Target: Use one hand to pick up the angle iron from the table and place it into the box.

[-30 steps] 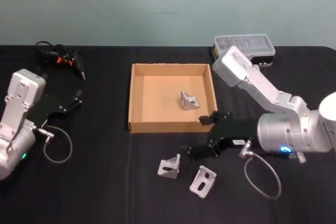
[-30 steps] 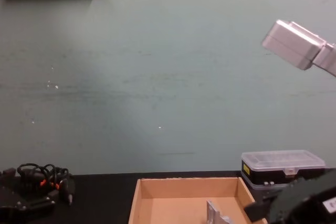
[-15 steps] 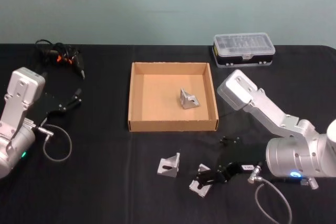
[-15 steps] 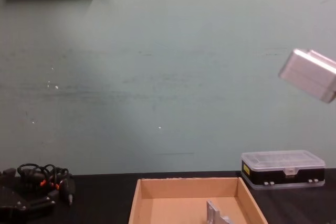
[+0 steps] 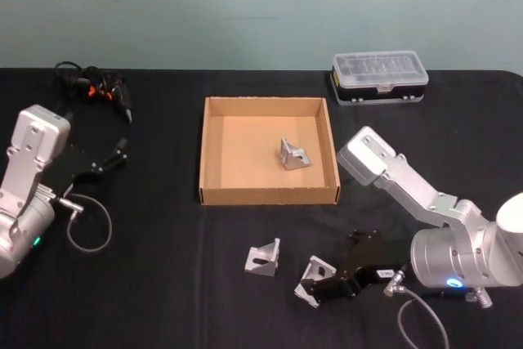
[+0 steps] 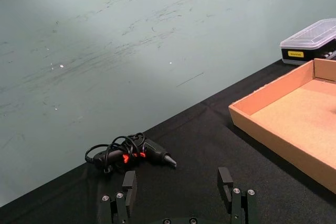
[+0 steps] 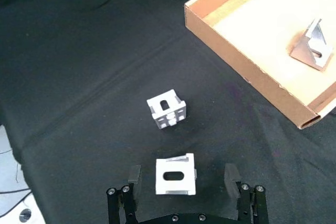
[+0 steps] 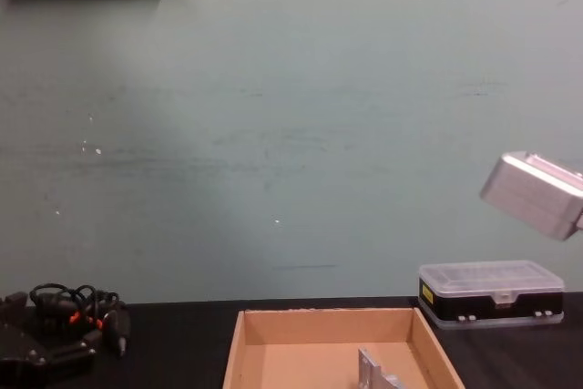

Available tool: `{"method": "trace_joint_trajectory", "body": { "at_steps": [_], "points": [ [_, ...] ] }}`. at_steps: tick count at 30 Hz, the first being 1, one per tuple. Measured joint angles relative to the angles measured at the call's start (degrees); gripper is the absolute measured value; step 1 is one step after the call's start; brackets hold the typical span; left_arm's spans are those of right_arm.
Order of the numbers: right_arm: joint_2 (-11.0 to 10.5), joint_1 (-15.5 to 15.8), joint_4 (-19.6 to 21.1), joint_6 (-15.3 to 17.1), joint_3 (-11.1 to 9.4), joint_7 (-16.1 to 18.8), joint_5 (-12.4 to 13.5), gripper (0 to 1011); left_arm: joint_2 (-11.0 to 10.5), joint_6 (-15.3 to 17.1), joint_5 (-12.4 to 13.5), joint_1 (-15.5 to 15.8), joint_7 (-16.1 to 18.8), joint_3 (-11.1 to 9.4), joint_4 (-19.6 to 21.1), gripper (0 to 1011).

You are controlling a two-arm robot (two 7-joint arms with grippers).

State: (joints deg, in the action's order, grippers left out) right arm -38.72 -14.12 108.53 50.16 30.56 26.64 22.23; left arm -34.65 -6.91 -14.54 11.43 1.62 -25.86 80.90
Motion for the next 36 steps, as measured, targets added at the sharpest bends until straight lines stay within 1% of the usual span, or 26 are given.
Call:
{"method": "trace_joint_trajectory", "body": {
  "at_steps": [16,19,36],
  "points": [
    [2.1,-1.2,-3.6,-0.4,1.2,0.2,-1.4,1002,0.0,0.0,0.0,0.0,0.0,0.0,0.0,1011],
    [2.1,-1.5,-4.0,-0.7,1.6,0.6,-1.6,1002,0.0,0.0,0.0,0.0,0.0,0.0,0.0,1012],
    [2.1,-1.2,-3.7,-0.5,1.3,0.5,-1.5,1002,0.0,0.0,0.0,0.0,0.0,0.0,0.0,1011]
  ]
}}
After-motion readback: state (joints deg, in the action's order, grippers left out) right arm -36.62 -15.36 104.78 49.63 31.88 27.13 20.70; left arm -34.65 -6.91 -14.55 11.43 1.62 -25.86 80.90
